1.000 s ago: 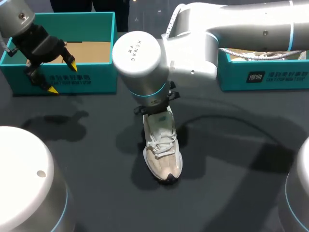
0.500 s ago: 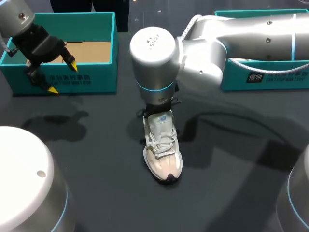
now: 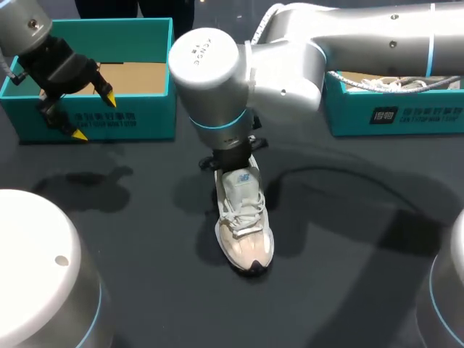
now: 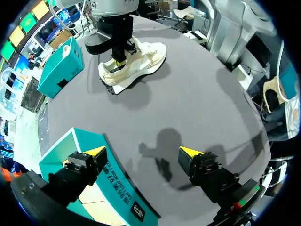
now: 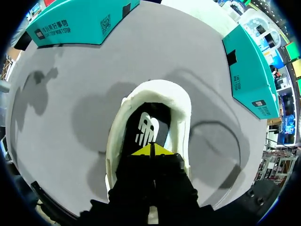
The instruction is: Take the shoe out of the shoebox, open the shoe tongue, remove and reinsert the insole, then place the shoe into the shoebox
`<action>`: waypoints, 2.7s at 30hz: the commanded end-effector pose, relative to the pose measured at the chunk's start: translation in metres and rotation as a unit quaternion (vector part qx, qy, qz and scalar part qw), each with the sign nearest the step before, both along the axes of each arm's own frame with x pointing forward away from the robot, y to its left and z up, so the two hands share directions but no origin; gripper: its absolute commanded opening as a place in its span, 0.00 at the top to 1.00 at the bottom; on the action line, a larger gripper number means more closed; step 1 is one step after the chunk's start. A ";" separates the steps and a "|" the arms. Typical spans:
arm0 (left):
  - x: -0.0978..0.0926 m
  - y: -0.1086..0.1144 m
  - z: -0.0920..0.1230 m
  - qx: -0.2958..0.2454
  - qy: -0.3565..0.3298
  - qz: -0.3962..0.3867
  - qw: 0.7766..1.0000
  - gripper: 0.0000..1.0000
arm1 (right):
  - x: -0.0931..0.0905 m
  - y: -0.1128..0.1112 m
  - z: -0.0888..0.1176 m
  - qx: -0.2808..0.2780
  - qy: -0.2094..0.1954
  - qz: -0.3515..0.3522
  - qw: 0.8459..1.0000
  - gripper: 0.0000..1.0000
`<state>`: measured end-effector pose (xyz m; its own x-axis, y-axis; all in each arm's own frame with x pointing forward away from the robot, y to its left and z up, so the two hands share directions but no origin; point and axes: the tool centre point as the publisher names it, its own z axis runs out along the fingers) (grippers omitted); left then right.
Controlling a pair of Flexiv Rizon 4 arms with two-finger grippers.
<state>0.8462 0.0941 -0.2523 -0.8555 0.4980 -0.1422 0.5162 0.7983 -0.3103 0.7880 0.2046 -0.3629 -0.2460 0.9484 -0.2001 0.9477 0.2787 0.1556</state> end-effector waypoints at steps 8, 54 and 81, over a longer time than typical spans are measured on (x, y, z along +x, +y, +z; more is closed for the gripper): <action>-0.001 0.000 0.000 0.001 -0.001 0.000 1.000 0.00 | 0.004 -0.012 0.003 -0.009 0.071 -0.005 0.997 0.87; -0.001 0.000 0.000 0.001 -0.001 0.000 1.000 0.00 | -0.040 -0.009 0.018 -0.007 0.128 -0.039 0.991 0.00; -0.001 0.000 0.000 0.001 -0.001 0.000 1.000 0.00 | -0.026 0.003 0.008 -0.012 0.154 -0.044 0.987 0.00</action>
<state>0.8462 0.0941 -0.2523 -0.8555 0.4980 -0.1420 0.5162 0.7983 -0.3101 0.7583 0.2035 -0.3506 -0.2149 0.9655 -0.1468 0.9702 0.1939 -0.1450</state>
